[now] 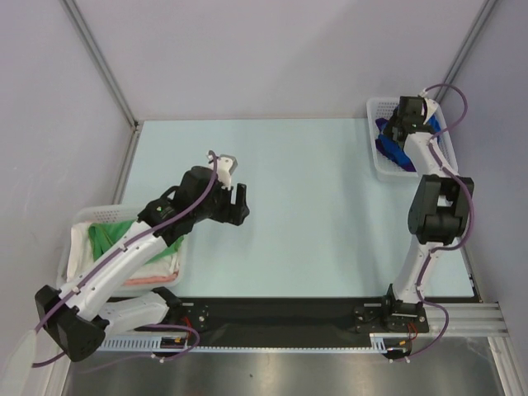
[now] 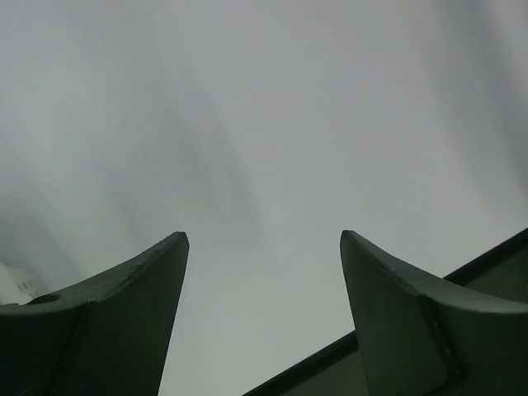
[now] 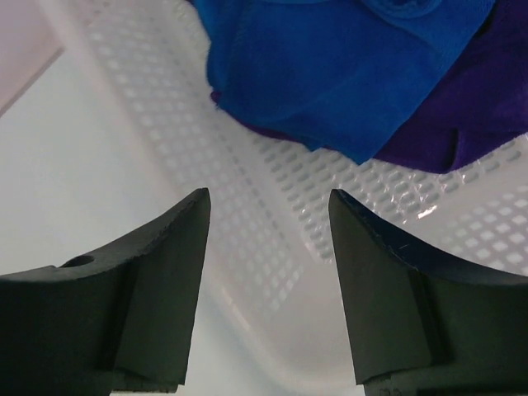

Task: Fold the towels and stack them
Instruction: Grab crumpled towel

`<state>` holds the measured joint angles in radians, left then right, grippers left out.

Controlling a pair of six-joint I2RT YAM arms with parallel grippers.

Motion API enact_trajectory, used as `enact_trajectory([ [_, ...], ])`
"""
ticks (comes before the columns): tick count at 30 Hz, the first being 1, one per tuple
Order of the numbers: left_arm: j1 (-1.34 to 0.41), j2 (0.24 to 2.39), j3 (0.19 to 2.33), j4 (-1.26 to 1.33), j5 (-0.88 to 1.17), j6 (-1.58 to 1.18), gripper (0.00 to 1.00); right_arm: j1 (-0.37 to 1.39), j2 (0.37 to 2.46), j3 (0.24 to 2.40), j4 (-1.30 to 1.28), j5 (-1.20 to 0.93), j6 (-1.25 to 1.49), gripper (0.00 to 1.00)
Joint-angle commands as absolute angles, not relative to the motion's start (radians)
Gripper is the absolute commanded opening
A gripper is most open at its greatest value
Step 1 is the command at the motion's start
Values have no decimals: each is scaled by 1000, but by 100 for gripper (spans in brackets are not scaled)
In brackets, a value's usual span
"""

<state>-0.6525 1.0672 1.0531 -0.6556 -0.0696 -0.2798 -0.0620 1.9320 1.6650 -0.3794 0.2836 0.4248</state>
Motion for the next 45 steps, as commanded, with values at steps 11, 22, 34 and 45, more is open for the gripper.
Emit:
enact_trajectory([
  [11, -660, 1083, 996, -551, -34, -244, 80, -124, 2462, 2293, -534, 288, 397, 63],
  [22, -647, 1103, 985, -560, -67, -245, 79, -147, 2511, 2249, -485, 219, 452, 21],
  [34, -634, 1089, 976, -555, -77, -245, 77, -166, 2215, 2212, -472, 244, 423, 0],
  [45, -630, 1048, 959, -554, -130, -245, 78, -112, 1876, 2289, -518, 17, 434, 0],
])
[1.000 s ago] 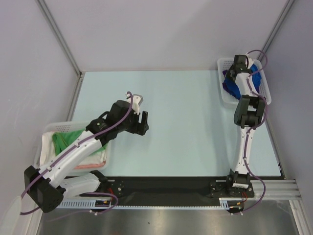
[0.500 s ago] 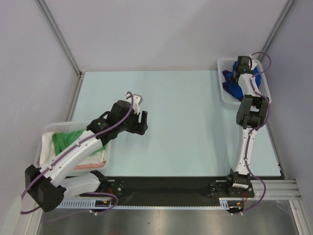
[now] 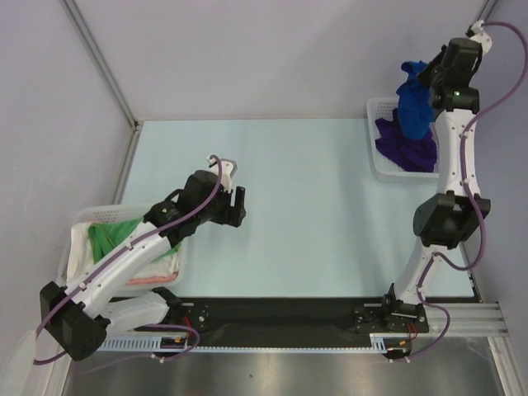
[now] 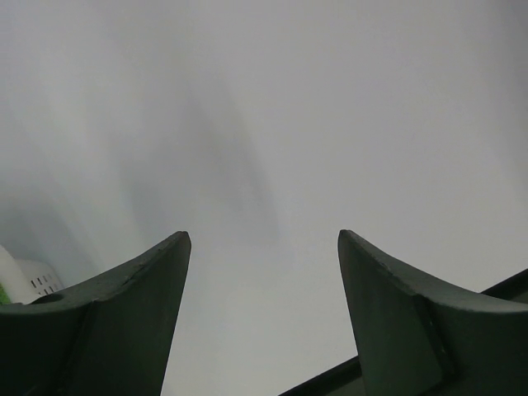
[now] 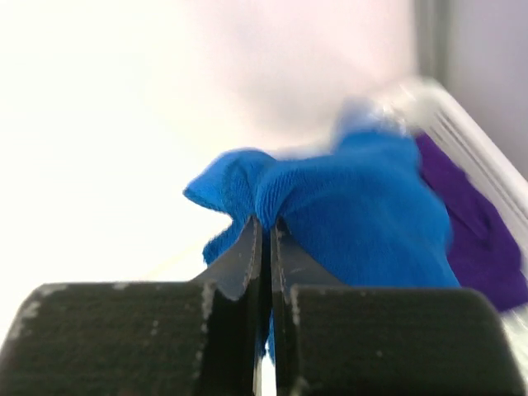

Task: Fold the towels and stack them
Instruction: Move the towel to the center of the board

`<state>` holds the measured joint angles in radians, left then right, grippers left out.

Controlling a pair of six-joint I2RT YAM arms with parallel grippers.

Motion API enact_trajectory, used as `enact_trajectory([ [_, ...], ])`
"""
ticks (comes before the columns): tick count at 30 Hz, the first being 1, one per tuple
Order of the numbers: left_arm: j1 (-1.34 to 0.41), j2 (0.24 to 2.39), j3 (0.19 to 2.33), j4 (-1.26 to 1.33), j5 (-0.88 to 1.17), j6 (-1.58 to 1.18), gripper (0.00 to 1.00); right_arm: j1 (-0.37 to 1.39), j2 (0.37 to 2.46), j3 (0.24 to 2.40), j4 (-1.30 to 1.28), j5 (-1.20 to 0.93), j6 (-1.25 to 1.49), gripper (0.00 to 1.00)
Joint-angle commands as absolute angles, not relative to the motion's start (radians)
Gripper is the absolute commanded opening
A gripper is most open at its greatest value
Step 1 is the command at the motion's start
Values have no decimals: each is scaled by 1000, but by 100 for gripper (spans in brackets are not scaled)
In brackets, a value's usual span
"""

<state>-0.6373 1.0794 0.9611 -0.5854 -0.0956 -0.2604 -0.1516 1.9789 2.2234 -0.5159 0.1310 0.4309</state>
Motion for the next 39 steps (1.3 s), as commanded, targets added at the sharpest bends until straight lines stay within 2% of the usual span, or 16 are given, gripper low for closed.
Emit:
enact_trajectory([
  [1, -629, 1045, 960, -555, -138, -245, 77, -94, 1856, 2287, -535, -20, 445, 0],
  [6, -621, 1014, 953, -546, -155, -252, 78, 112, 1691, 2116, -470, -3, 436, 0],
  [12, -611, 985, 959, -551, -187, -281, 83, 397, 1450, 1682, -267, 63, 557, 1],
  [14, -611, 970, 968, -560, -189, -291, 85, 466, 1376, 1505, -198, 61, 580, 8],
  [15, -611, 965, 972, -561, -190, -298, 86, 483, 1356, 1449, -183, 57, 604, 16],
  [16, -611, 959, 974, -564, -193, -313, 87, 498, 1333, 1383, -170, 29, 610, 34],
  [17, -612, 957, 976, -571, -196, -322, 88, 503, 1298, 1270, -164, 25, 623, 43],
  [19, -611, 953, 966, -571, -190, -356, 88, 502, 1260, 1139, -123, 21, 641, 54],
  [20, -612, 953, 957, -565, -190, -371, 89, 486, 1247, 1052, -121, 29, 649, 55],
  [24, -611, 991, 902, -525, -164, -466, 89, 465, 1224, 991, -179, 75, 623, 52],
  [28, -611, 1071, 888, -425, -172, -560, 88, 482, 1308, 1011, -216, 80, 586, 50],
  [32, -601, 1247, 997, -394, -209, -572, 88, 492, 1422, 1083, -239, 55, 563, 47],
  [34, -582, 1368, 1047, -416, -216, -577, 87, 537, 1456, 1112, -258, 107, 546, 47],
  [39, -476, 1532, 1111, -326, -155, -580, 80, 546, 1513, 1054, -210, 87, 568, 43],
])
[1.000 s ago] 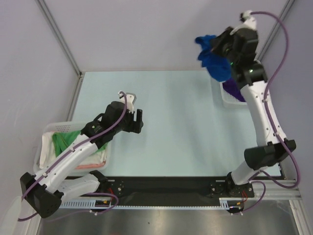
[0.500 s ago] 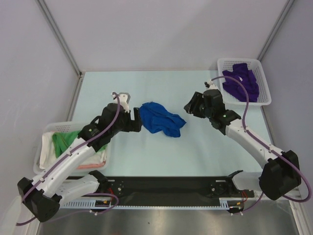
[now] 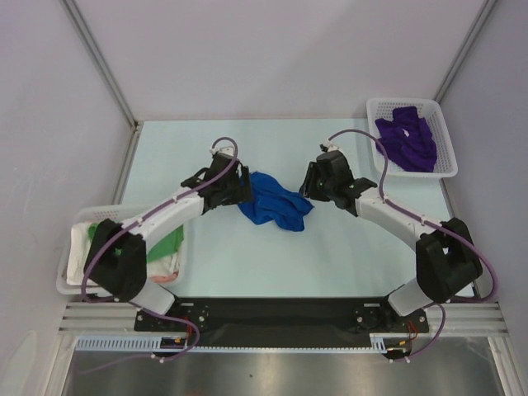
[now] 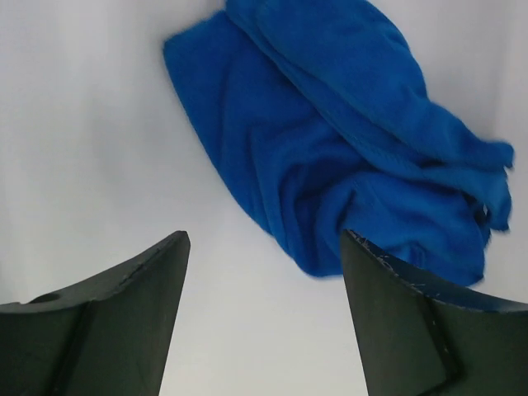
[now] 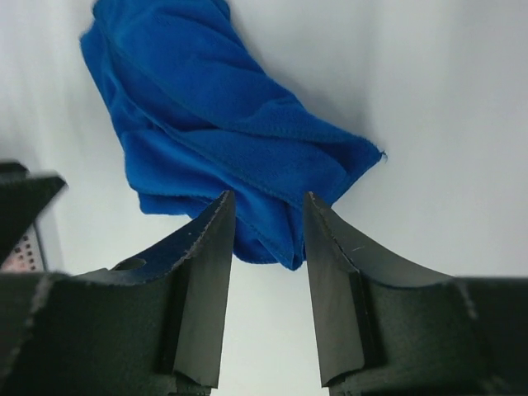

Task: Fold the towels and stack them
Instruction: Move the towel to the center of the board, then flatten out the crumpled towel

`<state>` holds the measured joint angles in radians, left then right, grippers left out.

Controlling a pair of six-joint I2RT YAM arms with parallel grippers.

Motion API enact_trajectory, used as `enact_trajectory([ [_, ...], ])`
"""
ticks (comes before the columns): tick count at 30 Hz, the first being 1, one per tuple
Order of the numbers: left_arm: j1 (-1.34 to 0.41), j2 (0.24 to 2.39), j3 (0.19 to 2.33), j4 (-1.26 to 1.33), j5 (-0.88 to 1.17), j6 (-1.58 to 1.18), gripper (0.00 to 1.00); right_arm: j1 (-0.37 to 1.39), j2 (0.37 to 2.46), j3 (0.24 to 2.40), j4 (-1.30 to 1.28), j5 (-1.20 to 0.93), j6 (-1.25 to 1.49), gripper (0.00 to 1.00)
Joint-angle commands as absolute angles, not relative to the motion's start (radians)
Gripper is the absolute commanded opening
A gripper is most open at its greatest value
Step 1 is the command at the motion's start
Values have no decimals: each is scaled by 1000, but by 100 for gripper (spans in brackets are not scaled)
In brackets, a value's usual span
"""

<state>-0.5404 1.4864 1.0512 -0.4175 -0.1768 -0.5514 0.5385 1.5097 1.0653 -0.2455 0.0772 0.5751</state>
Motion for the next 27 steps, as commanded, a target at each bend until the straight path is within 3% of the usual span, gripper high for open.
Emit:
enact_trajectory([
  [1, -459, 1558, 1120, -313, -135, -583, 78, 549, 1517, 1048, -201, 94, 566, 42],
  [11, -399, 1831, 1324, -287, -41, -568, 65, 603, 1611, 1075, -216, 133, 496, 41],
  [27, -374, 1947, 1453, -314, -17, -551, 62, 689, 1727, 1193, -380, 261, 370, 49],
])
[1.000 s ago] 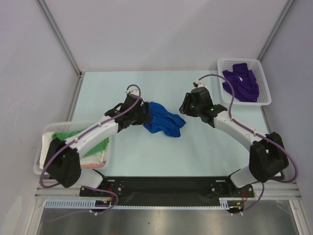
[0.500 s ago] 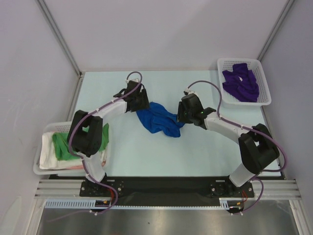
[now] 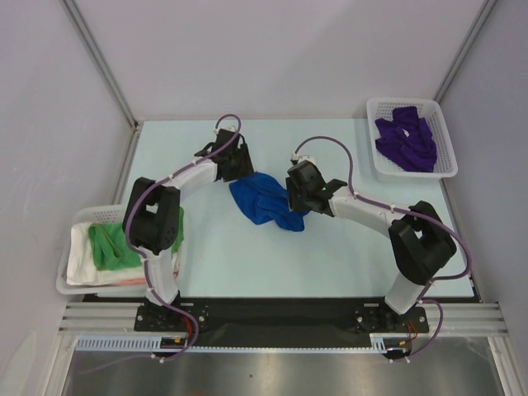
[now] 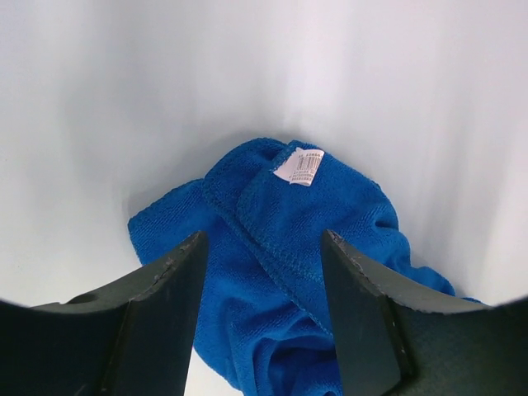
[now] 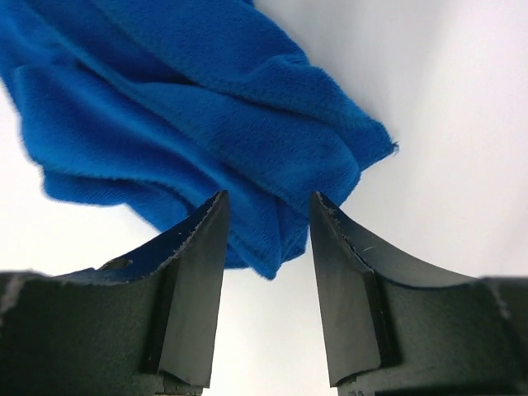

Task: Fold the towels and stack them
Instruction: Flatten out the crumpled towel

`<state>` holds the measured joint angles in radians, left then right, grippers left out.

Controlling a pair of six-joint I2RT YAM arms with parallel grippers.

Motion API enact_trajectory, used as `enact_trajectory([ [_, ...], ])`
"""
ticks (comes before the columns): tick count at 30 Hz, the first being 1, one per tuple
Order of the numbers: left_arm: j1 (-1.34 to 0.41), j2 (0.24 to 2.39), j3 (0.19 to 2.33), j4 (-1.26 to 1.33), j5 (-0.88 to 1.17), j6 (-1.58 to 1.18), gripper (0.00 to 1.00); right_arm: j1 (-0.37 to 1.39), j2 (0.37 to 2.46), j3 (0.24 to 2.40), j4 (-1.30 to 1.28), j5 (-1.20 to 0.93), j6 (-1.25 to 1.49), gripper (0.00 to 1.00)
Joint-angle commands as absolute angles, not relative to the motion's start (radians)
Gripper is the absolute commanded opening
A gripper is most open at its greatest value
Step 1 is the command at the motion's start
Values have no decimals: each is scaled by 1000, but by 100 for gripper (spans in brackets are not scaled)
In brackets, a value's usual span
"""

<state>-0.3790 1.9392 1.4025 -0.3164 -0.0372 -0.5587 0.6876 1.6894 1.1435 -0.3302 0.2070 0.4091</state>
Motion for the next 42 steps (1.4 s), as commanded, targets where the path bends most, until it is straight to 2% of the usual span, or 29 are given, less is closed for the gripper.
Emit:
enact_trajectory([
  [1, -373, 1950, 1456, -316, -17, -546, 62, 690, 1733, 1198, -388, 267, 364, 49],
  [6, -367, 1963, 1480, -322, -8, -541, 62, 690, 1773, 1226, -416, 305, 342, 50],
  [10, -367, 1968, 1489, -324, -8, -531, 62, 690, 1789, 1227, -428, 342, 345, 46],
  [18, -364, 1986, 1488, -331, -9, -523, 62, 677, 1781, 1210, -407, 330, 348, 23],
  [27, -359, 2020, 1500, -353, -46, -529, 61, 669, 1772, 1190, -388, 328, 364, 11],
  [32, -353, 2010, 1468, -331, -46, -541, 57, 663, 1763, 1178, -379, 327, 368, 8],
  [37, -347, 2013, 1474, -328, -43, -543, 47, 658, 1759, 1172, -376, 322, 368, 7],
  [39, -344, 2013, 1474, -325, -41, -541, 38, 657, 1759, 1172, -373, 319, 368, 7],
  [42, -336, 2017, 1473, -324, -38, -541, 32, 653, 1763, 1172, -370, 316, 367, 7],
])
